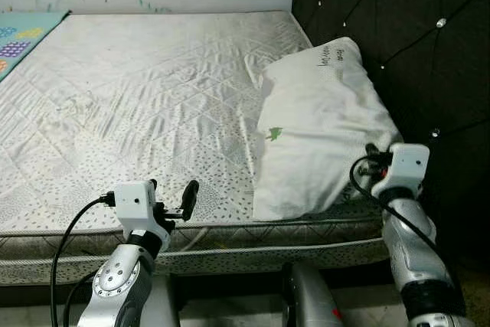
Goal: Clean up the room
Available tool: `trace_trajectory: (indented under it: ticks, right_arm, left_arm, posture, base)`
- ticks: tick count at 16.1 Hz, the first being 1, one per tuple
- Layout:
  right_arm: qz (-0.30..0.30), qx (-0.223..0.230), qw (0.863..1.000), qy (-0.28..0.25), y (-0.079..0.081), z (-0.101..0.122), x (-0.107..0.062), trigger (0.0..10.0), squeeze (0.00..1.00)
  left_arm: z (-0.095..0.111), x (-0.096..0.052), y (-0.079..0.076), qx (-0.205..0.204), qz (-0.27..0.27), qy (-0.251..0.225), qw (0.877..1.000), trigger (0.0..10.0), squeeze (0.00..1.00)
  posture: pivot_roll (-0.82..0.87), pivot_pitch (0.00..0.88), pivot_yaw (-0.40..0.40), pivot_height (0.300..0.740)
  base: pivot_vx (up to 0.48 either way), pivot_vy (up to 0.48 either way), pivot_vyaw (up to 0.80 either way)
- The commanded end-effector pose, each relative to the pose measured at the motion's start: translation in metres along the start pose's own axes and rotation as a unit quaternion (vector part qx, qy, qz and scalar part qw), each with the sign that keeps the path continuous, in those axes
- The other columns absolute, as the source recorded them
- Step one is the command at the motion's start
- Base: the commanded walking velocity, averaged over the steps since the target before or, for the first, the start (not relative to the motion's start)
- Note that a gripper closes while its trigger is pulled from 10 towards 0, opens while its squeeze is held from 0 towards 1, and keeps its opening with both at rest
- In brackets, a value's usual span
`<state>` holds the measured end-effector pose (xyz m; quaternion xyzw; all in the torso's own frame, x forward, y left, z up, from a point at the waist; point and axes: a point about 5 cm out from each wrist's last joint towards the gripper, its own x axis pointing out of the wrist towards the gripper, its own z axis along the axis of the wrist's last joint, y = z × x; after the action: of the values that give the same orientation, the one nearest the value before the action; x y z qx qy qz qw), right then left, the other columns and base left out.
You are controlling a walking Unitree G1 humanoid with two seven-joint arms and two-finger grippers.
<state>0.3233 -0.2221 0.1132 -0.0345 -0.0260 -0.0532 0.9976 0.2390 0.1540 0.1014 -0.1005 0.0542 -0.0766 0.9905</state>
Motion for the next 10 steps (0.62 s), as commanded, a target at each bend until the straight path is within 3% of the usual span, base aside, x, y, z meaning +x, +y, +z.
trace_trajectory:
  ticks: [1, 5, 7, 10]
  right_arm:
    - [0.012, -0.011, 0.999, -0.028, 0.006, 0.016, 0.007, 10.0, 1.0]
    - [0.011, -0.015, 0.998, -0.058, 0.008, 0.037, 0.021, 10.0, 1.0]
    - [0.026, 0.001, 0.996, -0.091, 0.018, 0.058, 0.026, 10.0, 1.0]
    - [0.065, 0.025, 0.993, -0.09, 0.032, 0.058, 0.018, 10.0, 1.0]
  left_arm:
    - [0.001, 0.001, 0.0, 0.0, 0.0, 0.001, 1.0, 10.0, 0.0]
    - [0.001, 0.002, 0.0, 0.002, 0.004, -0.002, 1.0, 10.0, 0.0]
    - [0.002, 0.003, 0.001, 0.004, 0.008, -0.004, 1.0, 10.0, 0.0]
    - [0.002, 0.004, 0.002, 0.006, 0.009, -0.006, 1.0, 10.0, 0.0]
  posture:
    - [-0.05, 0.0, -0.038, 0.551]
    - [-0.04, 0.0, -0.044, 0.551]
    - [-0.04, 0.0, -0.044, 0.551]
    - [-0.05, 0.0, -0.043, 0.551]
  base:
    - [0.0, 0.0, 0.0]
    - [0.0, 0.0, 0.0]
    - [0.0, 0.0, 0.0]
    - [0.0, 0.0, 0.0]
